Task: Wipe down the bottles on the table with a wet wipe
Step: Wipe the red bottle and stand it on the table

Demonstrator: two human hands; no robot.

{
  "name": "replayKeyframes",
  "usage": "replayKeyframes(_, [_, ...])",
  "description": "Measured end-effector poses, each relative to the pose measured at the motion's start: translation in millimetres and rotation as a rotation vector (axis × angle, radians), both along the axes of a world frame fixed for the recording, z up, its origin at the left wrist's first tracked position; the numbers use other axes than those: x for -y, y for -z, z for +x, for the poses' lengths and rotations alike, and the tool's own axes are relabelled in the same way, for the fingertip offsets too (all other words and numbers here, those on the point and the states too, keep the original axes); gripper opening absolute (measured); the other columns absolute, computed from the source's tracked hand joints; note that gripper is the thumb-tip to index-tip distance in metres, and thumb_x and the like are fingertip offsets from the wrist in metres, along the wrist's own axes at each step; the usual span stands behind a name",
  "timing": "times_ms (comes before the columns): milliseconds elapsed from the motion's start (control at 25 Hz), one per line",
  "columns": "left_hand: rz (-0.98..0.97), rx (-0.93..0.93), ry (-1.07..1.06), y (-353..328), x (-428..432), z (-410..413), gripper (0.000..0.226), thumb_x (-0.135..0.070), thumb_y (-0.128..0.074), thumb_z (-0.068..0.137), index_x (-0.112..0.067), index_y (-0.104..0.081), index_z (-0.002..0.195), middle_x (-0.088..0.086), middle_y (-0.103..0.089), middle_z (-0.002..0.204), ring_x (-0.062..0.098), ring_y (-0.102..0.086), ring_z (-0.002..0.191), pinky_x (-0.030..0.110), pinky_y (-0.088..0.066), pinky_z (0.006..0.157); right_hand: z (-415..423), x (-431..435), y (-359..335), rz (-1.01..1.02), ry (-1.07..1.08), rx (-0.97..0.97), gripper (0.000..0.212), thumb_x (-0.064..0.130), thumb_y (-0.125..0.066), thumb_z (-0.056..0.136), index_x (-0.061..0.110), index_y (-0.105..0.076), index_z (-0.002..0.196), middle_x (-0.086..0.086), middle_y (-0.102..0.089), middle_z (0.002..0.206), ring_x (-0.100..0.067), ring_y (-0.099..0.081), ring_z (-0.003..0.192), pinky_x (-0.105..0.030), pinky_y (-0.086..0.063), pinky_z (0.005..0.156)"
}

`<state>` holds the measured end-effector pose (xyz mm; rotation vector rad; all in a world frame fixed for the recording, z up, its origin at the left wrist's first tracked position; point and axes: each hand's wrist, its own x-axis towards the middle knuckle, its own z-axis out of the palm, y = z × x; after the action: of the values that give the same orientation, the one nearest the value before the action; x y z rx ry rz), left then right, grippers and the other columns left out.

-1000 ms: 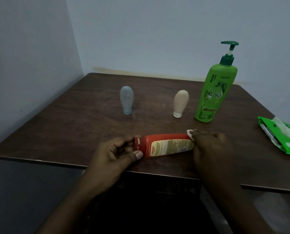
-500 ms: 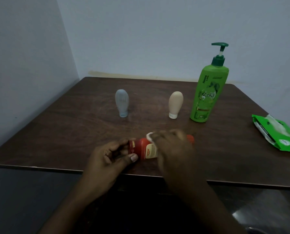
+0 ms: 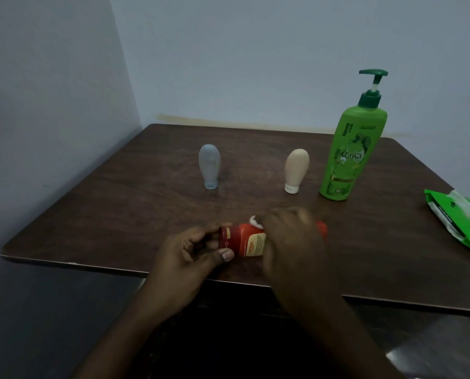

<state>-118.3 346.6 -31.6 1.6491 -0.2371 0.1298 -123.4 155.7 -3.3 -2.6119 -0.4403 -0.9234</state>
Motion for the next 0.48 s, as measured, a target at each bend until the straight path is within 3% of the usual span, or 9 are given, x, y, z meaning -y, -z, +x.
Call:
replayKeyframes(200, [-0.007,0.013,0.010,4.5,-1.5,2.5,0.037,0.004,-0.078,0.082,-0.015,-0.075,0.114,0.001,-0.081,0.104,0.014,-0.076,0.101,0.024,-0.058,0.088,-7.5,-3.9,3.5,-0.071,-0.137,0.007,0.043,0.012,-0.044,0.083,0.015,-0.065,0.121,0.000,-0.066,0.118,-0.018,-0.055,0.103,-0.030,-0.046,0.089])
replayKeyframes(360, [-0.014,-0.001,0.025,5.2,-2.4,4.6,0.036,0.001,-0.077,0.085,-0.011,-0.074,0.119,0.001,-0.081,0.105,0.016,-0.075,0.105,0.020,-0.056,0.086,13.6,53.6,17.0,-0.058,0.081,-0.024,0.042,0.003,-0.054,0.081,0.012,-0.069,0.119,-0.008,-0.072,0.115,-0.032,-0.065,0.100,-0.040,-0.047,0.089])
replayKeyframes(480, [-0.063,-0.017,0.036,6.1,-1.5,5.7,0.040,-0.001,-0.077,0.085,-0.015,-0.072,0.123,0.002,-0.080,0.112,0.021,-0.074,0.109,0.031,-0.059,0.092,21.0,71.6,20.5,0.015,0.207,-0.075,0.041,-0.006,-0.062,0.077,0.010,-0.072,0.114,-0.010,-0.074,0.110,-0.034,-0.065,0.099,-0.041,-0.046,0.090])
